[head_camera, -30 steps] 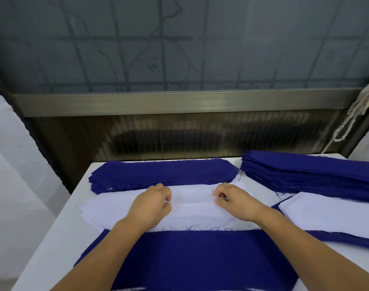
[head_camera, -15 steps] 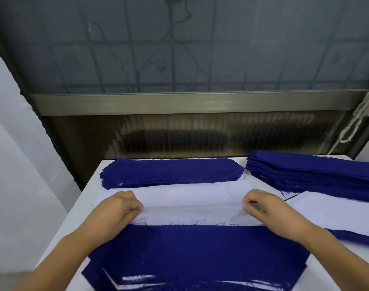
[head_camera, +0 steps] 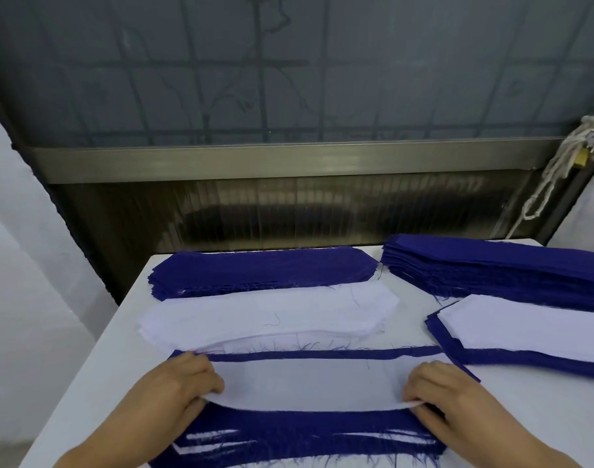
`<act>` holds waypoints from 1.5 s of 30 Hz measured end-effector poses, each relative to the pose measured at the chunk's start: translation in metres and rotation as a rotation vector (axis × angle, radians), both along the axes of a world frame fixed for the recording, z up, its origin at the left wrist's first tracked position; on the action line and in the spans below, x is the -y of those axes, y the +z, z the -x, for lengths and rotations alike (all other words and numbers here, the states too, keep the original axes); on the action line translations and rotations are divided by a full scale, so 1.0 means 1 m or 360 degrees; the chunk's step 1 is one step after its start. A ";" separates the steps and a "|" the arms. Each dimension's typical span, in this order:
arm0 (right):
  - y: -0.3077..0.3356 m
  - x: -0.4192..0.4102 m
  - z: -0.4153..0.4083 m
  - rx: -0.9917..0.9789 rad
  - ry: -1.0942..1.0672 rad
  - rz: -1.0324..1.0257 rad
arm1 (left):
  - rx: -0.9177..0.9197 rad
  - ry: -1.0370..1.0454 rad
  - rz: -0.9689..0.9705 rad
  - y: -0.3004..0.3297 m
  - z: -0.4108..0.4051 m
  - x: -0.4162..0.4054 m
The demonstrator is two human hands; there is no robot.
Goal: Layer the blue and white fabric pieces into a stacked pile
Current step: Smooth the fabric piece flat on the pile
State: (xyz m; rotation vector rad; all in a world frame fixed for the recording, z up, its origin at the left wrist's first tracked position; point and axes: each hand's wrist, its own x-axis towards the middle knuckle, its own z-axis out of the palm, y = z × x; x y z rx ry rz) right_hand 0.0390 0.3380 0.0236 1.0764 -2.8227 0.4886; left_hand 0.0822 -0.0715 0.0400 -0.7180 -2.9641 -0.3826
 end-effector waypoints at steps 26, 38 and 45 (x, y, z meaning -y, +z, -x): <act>0.009 0.075 0.121 0.0257 -0.0201 0.0152 | 0.0170 0.0393 -0.0282 -0.001 0.122 -0.081; -0.008 0.090 0.156 0.0513 -0.0225 0.0057 | 0.0522 0.0472 -0.0516 -0.020 0.156 -0.093; -0.010 0.094 0.160 0.0527 -0.0325 0.0032 | 0.0487 0.0477 -0.0411 -0.019 0.161 -0.096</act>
